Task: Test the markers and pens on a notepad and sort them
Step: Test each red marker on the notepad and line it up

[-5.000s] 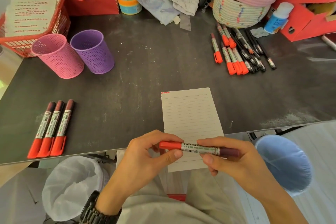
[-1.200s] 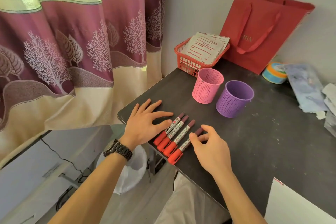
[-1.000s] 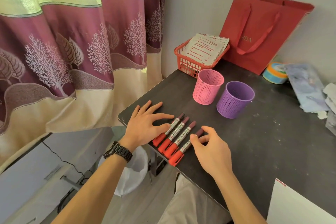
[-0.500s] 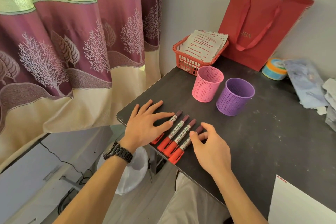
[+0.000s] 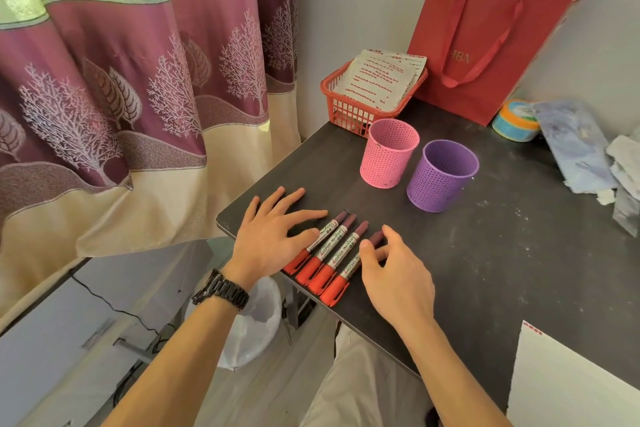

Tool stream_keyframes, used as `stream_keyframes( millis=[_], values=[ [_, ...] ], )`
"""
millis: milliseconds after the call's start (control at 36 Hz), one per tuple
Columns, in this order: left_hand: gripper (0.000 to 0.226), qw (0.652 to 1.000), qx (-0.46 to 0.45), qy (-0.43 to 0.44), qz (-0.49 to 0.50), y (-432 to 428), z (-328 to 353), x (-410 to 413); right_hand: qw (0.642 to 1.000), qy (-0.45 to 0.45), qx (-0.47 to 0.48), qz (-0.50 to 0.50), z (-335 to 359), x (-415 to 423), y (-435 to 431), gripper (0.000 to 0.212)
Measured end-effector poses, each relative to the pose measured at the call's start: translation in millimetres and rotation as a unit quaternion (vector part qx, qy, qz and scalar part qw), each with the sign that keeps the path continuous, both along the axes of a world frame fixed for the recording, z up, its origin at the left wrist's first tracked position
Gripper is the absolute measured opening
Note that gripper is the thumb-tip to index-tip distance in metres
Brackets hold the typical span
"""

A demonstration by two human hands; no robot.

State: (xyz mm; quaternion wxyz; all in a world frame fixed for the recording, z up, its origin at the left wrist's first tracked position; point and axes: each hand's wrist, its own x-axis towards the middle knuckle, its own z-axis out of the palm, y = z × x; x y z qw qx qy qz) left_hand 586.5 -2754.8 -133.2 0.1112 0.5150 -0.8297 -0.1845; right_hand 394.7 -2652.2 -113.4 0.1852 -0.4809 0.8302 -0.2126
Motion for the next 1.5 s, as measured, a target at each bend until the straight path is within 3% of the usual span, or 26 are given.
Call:
stream_keyframes(
  millis=[556,806,889,1000,1139,1250,1389,1500],
  values=[
    [0.051,1.000,0.003,-0.017,0.002,7,0,-4,0.999,0.038,-0.030,0.007,2,13,11,0.058],
    [0.059,0.999,0.035,0.005,0.011,13,14,-4,0.973,-0.218,-0.070,-0.004,24,-25,40,0.049],
    [0.056,0.999,0.044,0.011,0.017,15,21,-7,0.963,-0.246,-0.108,-0.018,34,-55,75,0.035],
    [0.071,0.999,0.013,0.036,0.024,18,35,-21,0.946,-0.249,-0.189,-0.086,44,-106,138,0.020],
    [0.041,0.992,-0.095,0.068,-0.049,39,46,-78,0.952,-0.121,-0.220,-0.174,39,-164,212,0.026],
    [0.046,0.975,-0.090,0.112,-0.170,67,52,-149,0.970,0.034,-0.127,-0.204,23,-200,255,0.027],
    [0.040,0.948,-0.055,0.046,-0.310,102,50,-247,0.953,0.148,-0.071,-0.256,-7,-222,280,0.039],
    [0.042,0.922,-0.045,0.002,-0.384,130,46,-324,0.951,0.161,-0.066,-0.257,-16,-225,281,0.040]
  ],
)
